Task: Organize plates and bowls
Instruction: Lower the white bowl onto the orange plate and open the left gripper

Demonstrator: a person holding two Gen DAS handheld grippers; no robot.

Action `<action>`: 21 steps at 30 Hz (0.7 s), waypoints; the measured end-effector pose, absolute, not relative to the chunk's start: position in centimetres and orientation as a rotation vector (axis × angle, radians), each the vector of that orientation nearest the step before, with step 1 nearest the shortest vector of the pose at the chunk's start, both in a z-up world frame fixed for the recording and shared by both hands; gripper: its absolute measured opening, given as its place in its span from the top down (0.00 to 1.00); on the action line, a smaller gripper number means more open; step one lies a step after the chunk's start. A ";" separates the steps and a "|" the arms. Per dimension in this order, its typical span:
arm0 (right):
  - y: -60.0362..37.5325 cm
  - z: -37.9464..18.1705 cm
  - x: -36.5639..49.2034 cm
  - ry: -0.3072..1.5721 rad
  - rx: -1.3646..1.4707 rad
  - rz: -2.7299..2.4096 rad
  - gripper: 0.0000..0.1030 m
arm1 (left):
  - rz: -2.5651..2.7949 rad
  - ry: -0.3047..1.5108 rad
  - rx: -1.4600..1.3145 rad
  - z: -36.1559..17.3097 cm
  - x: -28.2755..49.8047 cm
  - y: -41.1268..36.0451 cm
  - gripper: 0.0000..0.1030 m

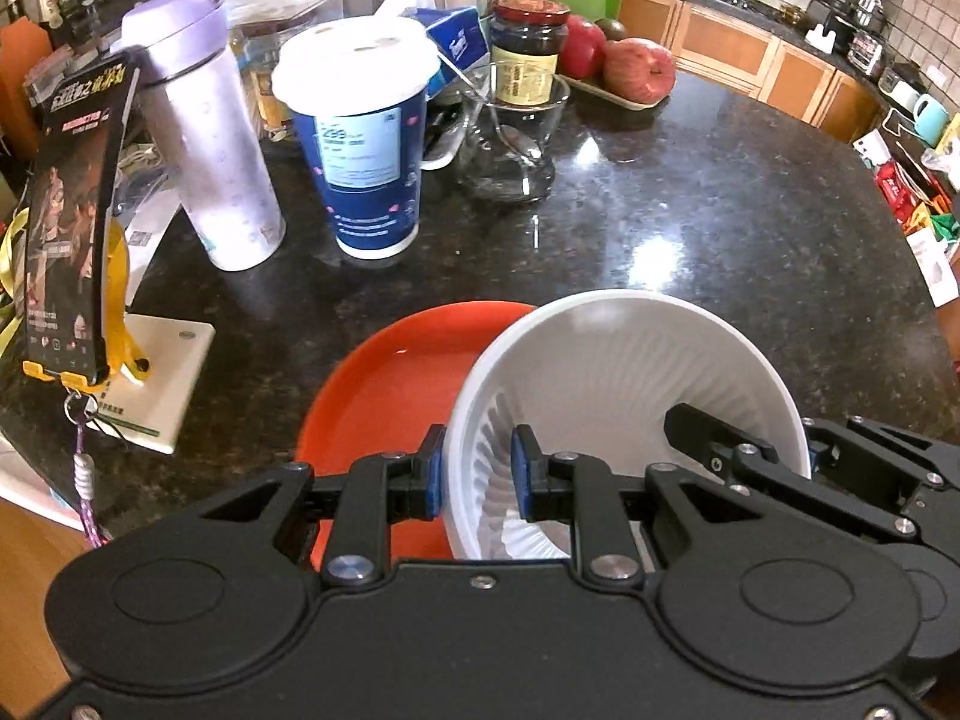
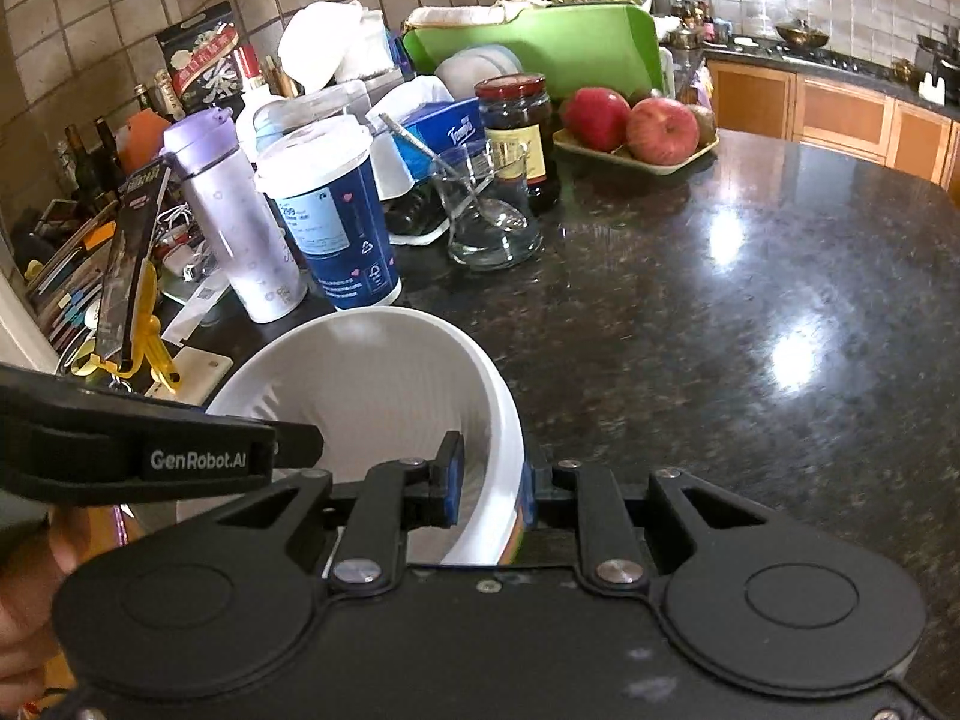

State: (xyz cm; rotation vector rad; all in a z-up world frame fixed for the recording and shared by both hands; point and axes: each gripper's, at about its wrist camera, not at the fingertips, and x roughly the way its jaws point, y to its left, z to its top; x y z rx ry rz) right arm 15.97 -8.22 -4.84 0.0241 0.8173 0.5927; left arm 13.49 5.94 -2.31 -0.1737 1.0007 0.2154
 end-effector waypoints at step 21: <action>-6.3 -4.3 14.2 0.732 0.085 0.416 0.65 | 0.064 0.921 -0.174 -1.4 11.7 10.1 0.70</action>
